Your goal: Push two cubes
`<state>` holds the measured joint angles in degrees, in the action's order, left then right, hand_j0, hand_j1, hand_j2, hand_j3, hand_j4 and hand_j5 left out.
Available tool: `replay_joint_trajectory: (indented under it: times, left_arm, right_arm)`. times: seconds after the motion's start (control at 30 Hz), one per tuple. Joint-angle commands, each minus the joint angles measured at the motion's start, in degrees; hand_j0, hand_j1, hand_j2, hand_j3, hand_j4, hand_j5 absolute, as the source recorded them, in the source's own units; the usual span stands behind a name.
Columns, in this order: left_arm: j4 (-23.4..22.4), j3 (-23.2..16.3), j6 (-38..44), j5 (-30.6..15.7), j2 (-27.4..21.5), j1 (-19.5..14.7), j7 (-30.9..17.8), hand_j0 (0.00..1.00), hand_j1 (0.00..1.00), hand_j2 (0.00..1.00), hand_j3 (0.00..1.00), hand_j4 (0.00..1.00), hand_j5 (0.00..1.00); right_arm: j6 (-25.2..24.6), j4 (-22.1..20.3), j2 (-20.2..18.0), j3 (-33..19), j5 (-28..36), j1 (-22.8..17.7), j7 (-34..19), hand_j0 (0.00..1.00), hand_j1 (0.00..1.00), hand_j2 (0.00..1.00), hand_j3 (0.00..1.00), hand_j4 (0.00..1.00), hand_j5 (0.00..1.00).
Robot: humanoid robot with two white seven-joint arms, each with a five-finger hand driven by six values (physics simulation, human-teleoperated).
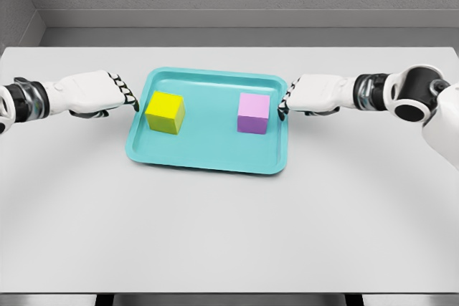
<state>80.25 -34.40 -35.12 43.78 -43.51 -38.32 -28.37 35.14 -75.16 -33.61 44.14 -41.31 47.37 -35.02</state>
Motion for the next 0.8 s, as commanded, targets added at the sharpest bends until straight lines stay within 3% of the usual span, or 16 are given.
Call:
replay_joint_trajectory:
  times: [0.0, 0.77]
  left_arm:
    - [0.0, 0.0, 0.1, -0.2, 0.1, 0.0, -0.2, 0.70, 0.70, 0.70, 0.70, 0.70, 0.70]
    - [0.5, 0.1, 0.1, -0.3, 4.1, -0.5, -2.9, 0.70, 0.70, 0.70, 0.70, 0.70, 0.70]
  right_arm:
    - [-0.1, 0.1, 0.2, 0.0, -0.1, 0.0, 0.0, 0.64, 0.64, 0.64, 0.64, 0.64, 0.64]
    - [-0.1, 5.6, 5.2, 0.1, -1.5, 2.1, 0.0, 0.64, 0.64, 0.64, 0.64, 0.64, 0.64]
